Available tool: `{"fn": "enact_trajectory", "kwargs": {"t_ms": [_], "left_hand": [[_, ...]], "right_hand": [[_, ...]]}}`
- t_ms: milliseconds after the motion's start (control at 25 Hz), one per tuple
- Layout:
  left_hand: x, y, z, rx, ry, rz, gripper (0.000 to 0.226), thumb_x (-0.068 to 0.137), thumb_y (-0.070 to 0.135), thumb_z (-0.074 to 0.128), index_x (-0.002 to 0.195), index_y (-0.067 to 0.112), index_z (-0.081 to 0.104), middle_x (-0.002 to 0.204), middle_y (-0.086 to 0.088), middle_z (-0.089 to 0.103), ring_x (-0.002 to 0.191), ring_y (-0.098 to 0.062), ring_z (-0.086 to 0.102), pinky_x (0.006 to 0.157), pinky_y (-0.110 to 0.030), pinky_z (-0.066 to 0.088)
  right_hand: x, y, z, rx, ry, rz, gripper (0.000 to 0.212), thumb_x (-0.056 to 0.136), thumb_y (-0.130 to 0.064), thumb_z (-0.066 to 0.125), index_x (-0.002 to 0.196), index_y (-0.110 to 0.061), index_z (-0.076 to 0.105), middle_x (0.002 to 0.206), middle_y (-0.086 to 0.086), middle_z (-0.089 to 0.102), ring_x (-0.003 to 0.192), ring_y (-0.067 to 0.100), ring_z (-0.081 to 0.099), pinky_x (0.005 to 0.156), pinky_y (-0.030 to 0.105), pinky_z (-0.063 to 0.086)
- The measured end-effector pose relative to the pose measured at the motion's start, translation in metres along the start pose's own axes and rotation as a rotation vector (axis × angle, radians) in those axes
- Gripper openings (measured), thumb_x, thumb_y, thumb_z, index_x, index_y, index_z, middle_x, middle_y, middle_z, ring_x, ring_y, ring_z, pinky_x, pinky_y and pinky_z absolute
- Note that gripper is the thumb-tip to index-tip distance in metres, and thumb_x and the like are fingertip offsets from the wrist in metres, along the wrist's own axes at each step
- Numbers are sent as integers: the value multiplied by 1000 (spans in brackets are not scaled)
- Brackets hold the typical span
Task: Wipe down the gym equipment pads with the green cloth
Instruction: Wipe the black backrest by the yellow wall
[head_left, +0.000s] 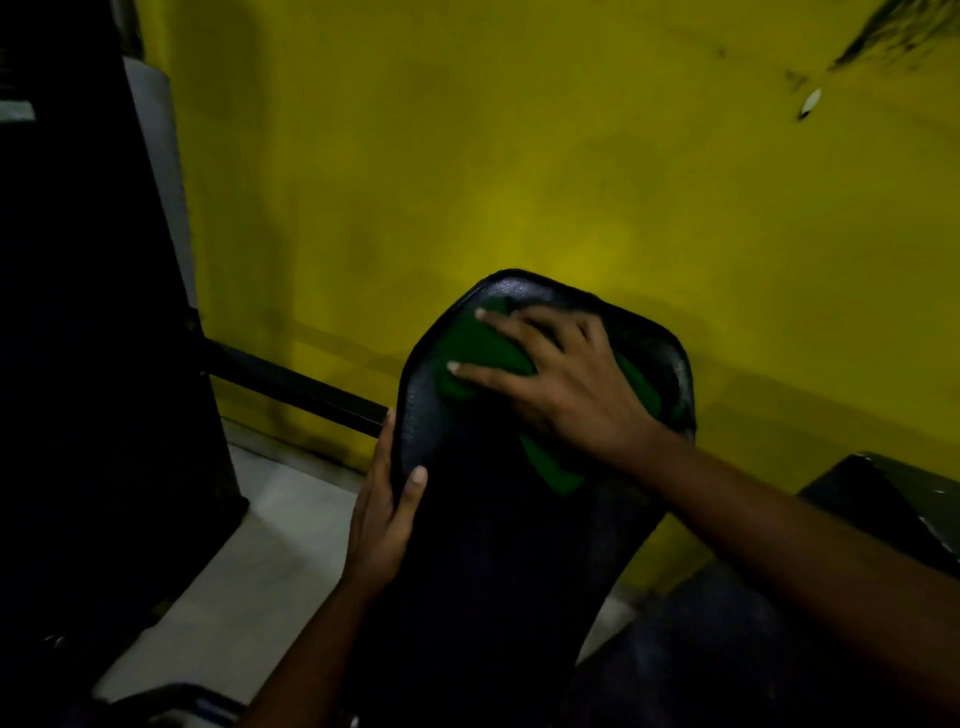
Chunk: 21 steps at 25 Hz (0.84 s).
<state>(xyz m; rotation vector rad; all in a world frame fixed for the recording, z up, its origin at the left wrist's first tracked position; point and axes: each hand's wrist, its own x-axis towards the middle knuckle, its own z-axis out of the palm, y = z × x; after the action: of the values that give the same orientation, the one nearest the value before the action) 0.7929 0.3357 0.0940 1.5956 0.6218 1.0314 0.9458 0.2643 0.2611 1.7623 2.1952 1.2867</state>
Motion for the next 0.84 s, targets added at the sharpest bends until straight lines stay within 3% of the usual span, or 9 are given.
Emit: {"fn": "enact_trajectory", "kwargs": {"t_ms": [160, 200, 360, 520, 680, 840], "left_hand": [[0, 4, -2, 40, -15, 23, 70, 70, 84, 31, 132, 66, 4, 137, 53, 9, 127, 28, 17, 94, 6, 24], [-1, 4, -2, 33, -13, 17, 69, 71, 82, 33, 132, 65, 4, 136, 53, 10, 127, 26, 18, 96, 4, 24], [-2, 2, 1, 63, 3, 19, 69, 75, 69, 37, 135, 61, 4, 144, 36, 15, 136, -2, 26, 108, -27, 30], [-2, -1, 2, 103, 18, 33, 72, 74, 76, 35, 135, 60, 2, 155, 10, 19, 139, -12, 28, 109, -33, 31], [-3, -2, 3, 144, 36, 60, 69, 77, 68, 36, 136, 56, 1, 157, 6, 16, 141, -12, 25, 111, -33, 28], [-1, -4, 3, 194, 23, 42, 67, 79, 66, 34, 134, 59, -3, 157, 2, 16, 142, -19, 24, 113, -45, 30]], "right_hand": [[9, 71, 6, -98, -160, -148, 53, 85, -34, 48, 136, -40, 36, 149, 6, 36, 135, 30, 32, 95, 45, 32], [-7, 76, 6, -84, -148, -114, 52, 86, -34, 46, 137, -40, 37, 149, 6, 36, 136, 29, 33, 95, 45, 33], [-68, 55, 5, -26, -38, 119, 52, 82, -37, 49, 134, -39, 44, 146, 6, 40, 132, 28, 36, 91, 44, 34], [-102, 18, 11, -28, 3, 247, 55, 76, -43, 54, 131, -41, 47, 142, 5, 45, 127, 28, 39, 89, 43, 33], [-138, -54, 31, -4, 7, 440, 60, 70, -48, 57, 129, -47, 45, 142, -1, 42, 125, 23, 39, 89, 42, 31], [-160, -125, 42, 25, -97, 530, 62, 68, -44, 56, 129, -50, 42, 140, -4, 38, 122, 20, 40, 89, 43, 32]]}}
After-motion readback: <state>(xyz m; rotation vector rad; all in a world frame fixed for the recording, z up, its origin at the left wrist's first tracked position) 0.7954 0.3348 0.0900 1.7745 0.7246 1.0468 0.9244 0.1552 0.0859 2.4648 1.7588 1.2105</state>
